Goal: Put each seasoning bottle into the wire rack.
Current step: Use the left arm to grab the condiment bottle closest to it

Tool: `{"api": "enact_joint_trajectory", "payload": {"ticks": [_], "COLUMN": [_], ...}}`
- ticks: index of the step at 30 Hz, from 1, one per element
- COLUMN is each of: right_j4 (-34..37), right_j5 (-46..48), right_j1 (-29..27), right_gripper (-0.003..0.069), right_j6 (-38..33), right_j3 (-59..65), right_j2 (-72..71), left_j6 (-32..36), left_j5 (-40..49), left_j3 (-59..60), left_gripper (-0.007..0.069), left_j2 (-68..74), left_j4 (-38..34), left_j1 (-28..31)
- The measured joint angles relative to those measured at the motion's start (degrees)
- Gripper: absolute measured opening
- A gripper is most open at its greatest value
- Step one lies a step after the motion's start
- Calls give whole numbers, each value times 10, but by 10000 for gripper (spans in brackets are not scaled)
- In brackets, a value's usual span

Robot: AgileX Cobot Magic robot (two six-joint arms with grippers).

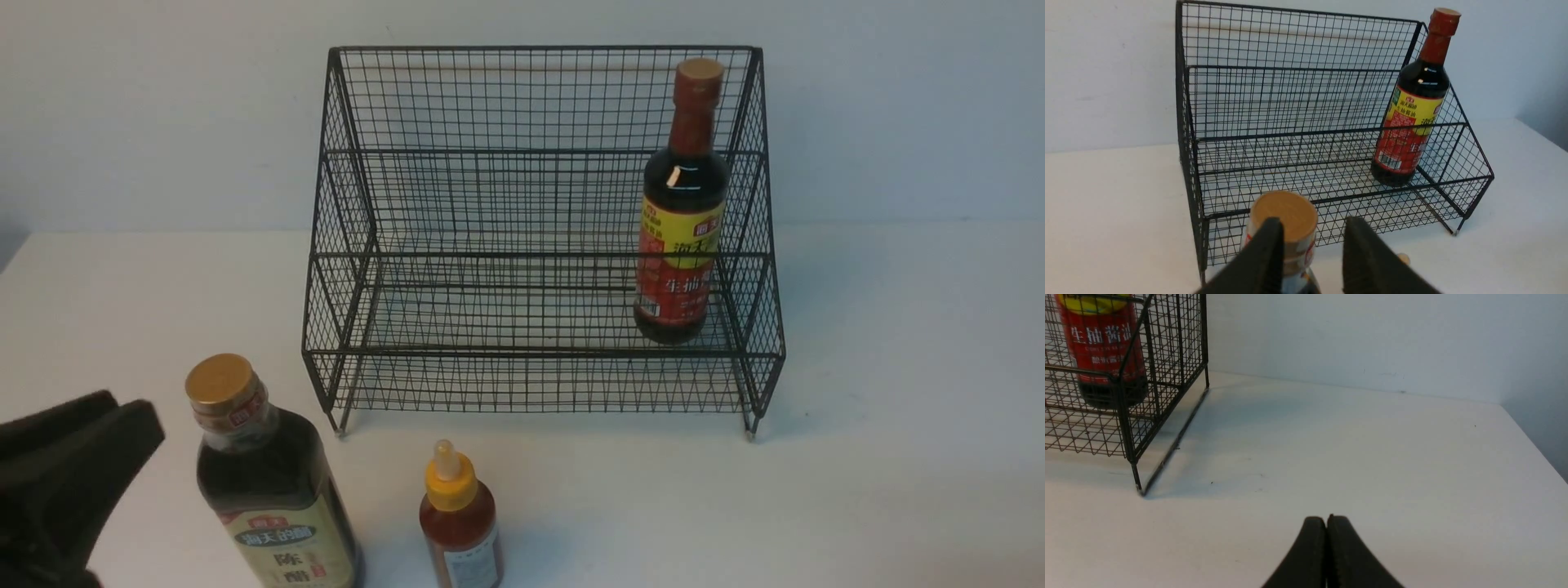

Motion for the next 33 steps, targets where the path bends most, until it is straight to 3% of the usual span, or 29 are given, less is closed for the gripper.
{"api": "enact_joint_trajectory", "payload": {"ticks": [2, 3, 6, 11, 16, 25, 33], "right_j4": [0, 0, 0, 0, 1, 1, 1], "right_j5": [0, 0, 0, 0, 0, 0, 0], "right_j1": [0, 0, 0, 0, 0, 0, 0], "right_gripper": [-15, -15, -15, -15, -15, -15, -15], "right_j6": [0, 0, 0, 0, 0, 3, 4], "right_j3": [0, 0, 0, 0, 0, 0, 0], "right_j2": [0, 0, 0, 0, 0, 0, 0], "left_j6": [70, 77, 207, 372, 462, 490, 519], "left_j5": [-11, -13, -24, -32, -33, -8, -3], "left_j3": [-1, -1, -1, -1, -1, -1, -1], "left_gripper": [366, 377, 548, 676, 685, 673, 552], "left_j2": [35, 41, 84, 138, 194, 280, 305], "left_j4": [-45, -54, -124, -221, -296, -309, -311], "left_j1": [0, 0, 0, 0, 0, 0, 0]}}
